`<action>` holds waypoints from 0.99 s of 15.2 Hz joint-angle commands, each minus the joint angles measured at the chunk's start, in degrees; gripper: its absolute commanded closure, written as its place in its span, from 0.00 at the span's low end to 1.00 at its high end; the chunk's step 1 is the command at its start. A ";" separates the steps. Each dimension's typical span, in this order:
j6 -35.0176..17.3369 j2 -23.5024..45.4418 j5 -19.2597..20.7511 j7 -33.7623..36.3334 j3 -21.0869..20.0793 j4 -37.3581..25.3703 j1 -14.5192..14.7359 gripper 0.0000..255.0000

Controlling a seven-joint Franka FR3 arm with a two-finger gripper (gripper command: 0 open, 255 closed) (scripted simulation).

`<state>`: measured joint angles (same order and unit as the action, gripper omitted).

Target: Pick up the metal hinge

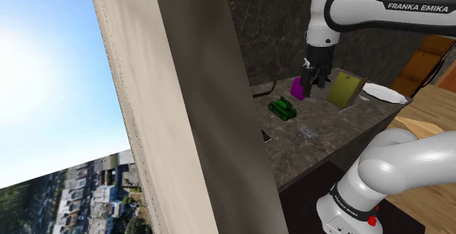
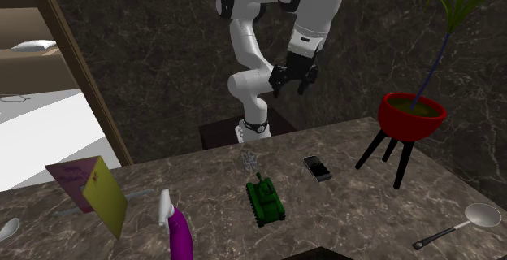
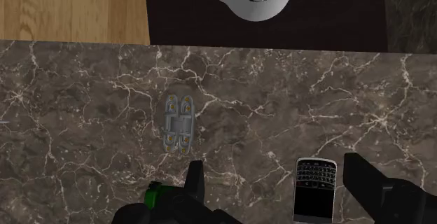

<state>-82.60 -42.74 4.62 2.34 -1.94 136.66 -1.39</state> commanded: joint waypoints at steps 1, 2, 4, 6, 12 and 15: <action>0.00 0.00 0.00 0.00 0.00 0.00 0.00 0.00; -1.93 -1.02 0.42 -0.46 0.89 2.26 -0.38 0.00; -5.85 -2.81 1.33 -1.38 2.74 6.60 -1.22 0.00; -9.88 -4.27 2.34 -2.32 4.68 10.71 -2.19 0.00; -23.01 -5.99 6.01 -5.42 11.17 21.49 -5.95 0.00; -30.47 -4.83 8.14 -7.20 14.90 25.86 -8.17 0.00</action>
<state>-110.66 -47.86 12.12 -4.29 11.80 161.22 -8.88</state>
